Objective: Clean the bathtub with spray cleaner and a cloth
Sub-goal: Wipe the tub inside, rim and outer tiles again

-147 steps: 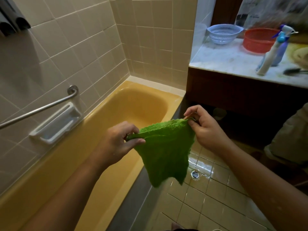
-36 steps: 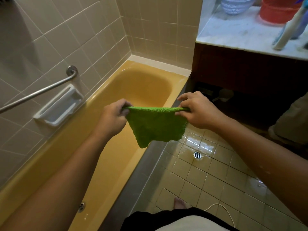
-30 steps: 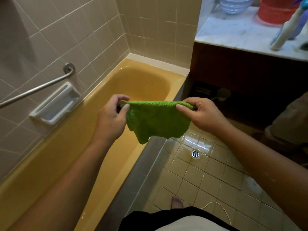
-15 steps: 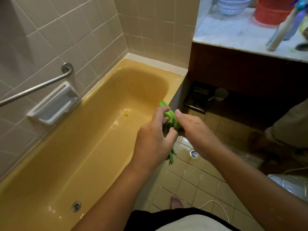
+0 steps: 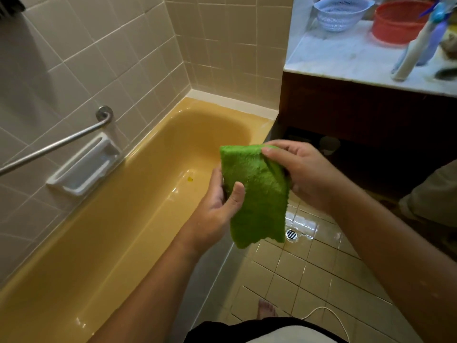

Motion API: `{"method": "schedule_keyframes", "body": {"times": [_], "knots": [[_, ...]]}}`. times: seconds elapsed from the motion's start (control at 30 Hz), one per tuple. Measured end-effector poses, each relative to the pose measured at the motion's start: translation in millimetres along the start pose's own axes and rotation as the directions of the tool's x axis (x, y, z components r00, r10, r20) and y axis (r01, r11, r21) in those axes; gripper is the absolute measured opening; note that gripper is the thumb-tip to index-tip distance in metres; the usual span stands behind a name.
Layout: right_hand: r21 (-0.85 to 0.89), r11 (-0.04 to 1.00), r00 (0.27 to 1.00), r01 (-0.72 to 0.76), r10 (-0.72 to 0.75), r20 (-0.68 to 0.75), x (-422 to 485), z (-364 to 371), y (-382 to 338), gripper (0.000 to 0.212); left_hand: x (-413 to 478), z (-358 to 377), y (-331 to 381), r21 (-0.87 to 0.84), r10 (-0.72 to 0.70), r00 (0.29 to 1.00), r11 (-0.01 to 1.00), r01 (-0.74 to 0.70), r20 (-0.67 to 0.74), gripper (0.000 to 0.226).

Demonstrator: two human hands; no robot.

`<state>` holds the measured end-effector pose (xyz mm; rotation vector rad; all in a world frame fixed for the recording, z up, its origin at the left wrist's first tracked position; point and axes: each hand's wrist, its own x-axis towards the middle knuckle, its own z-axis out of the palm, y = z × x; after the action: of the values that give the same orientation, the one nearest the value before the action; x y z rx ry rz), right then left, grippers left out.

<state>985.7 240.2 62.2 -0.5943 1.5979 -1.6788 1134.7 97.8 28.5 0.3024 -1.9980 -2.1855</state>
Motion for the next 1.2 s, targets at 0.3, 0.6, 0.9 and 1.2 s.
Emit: {"method": "schedule_keyframes", "body": {"times": [0.3,0.6,0.9,1.2], "knots": [[-0.025,0.957,0.957,-0.29,0.289,-0.038,-9,-8,71,0.064,16,17,-31,-0.115,-0.218,0.916,0.975,0.19,-0.336,0.067],[-0.418,0.889,0.982,-0.188,0.18,-0.059,-12,-15,105,0.06,40,-12,-67,0.247,-0.351,0.928,0.895,0.371,-0.122,0.079],[-0.863,0.503,0.988,-0.046,-0.107,-0.115,51,-8,110,0.032,73,-36,-70,0.707,-0.25,0.956,0.649,0.282,-0.152,0.085],[-0.839,0.542,0.988,0.049,-0.151,-0.04,157,-13,111,0.022,145,-105,-85,0.748,-0.141,0.988,0.649,0.14,-0.063,0.076]]}}
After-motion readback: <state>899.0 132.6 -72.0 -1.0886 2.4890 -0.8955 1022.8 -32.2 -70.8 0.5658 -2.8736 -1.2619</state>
